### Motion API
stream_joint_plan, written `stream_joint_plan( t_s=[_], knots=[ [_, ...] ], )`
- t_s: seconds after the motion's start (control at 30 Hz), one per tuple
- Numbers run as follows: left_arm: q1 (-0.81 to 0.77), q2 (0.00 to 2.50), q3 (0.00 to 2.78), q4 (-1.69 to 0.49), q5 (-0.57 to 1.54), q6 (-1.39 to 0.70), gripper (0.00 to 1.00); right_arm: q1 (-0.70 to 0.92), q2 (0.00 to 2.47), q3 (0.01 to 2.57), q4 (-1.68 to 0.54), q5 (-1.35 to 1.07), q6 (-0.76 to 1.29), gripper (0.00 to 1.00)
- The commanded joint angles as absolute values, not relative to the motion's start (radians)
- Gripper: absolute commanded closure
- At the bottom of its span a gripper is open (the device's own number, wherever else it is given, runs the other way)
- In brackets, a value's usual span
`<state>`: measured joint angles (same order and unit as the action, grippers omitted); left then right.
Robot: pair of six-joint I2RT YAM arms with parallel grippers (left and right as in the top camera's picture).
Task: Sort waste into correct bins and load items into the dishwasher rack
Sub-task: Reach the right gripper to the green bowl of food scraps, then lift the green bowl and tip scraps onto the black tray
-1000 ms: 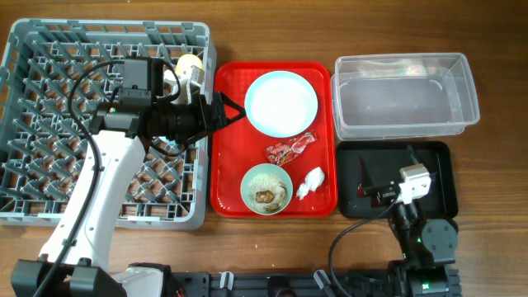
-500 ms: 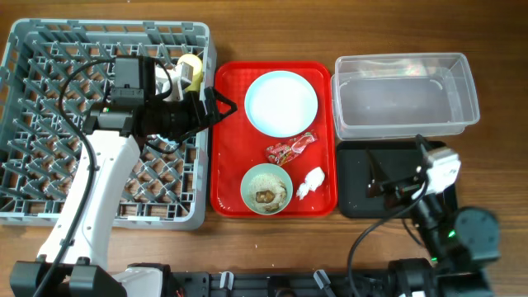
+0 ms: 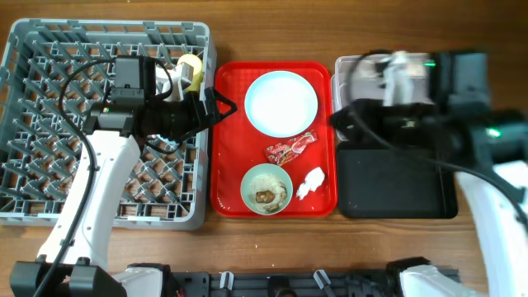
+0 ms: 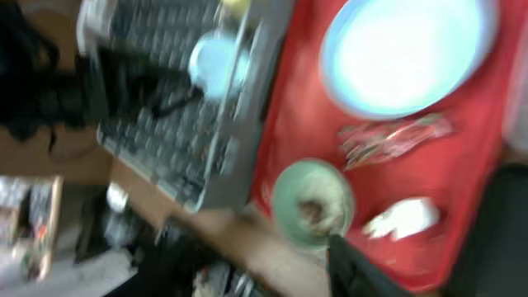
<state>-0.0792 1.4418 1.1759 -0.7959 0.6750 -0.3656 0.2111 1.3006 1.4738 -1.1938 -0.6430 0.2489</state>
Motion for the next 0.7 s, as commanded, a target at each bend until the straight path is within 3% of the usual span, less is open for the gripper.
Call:
stream_joint_plan(
  t_s=[0.0, 0.17, 0.3, 0.5, 0.67],
  knots=[
    [-0.076, 1.427, 1.186, -0.794, 0.672, -0.371, 0.00, 0.409, 1.359, 1.436, -1.214, -0.532, 0.323, 0.53],
    [-0.076, 1.427, 1.186, -0.794, 0.671, -0.371, 0.00, 0.721, 1.428, 1.328, -1.181, -0.357, 0.430, 0.53],
    [-0.076, 1.427, 1.186, -0.794, 0.671, -0.371, 0.00, 0.926, 1.451, 1.193, -1.021, -0.303, 0.448, 0.53],
    [-0.076, 1.427, 1.186, -0.794, 0.671, -0.371, 0.00, 1.082, 1.501, 1.056, -0.837, 0.006, 0.422, 0.55],
    [-0.076, 1.427, 1.186, -0.794, 0.672, -0.371, 0.00, 1.106, 1.550, 0.987, -0.677, 0.045, 0.313, 0.60]
  ],
)
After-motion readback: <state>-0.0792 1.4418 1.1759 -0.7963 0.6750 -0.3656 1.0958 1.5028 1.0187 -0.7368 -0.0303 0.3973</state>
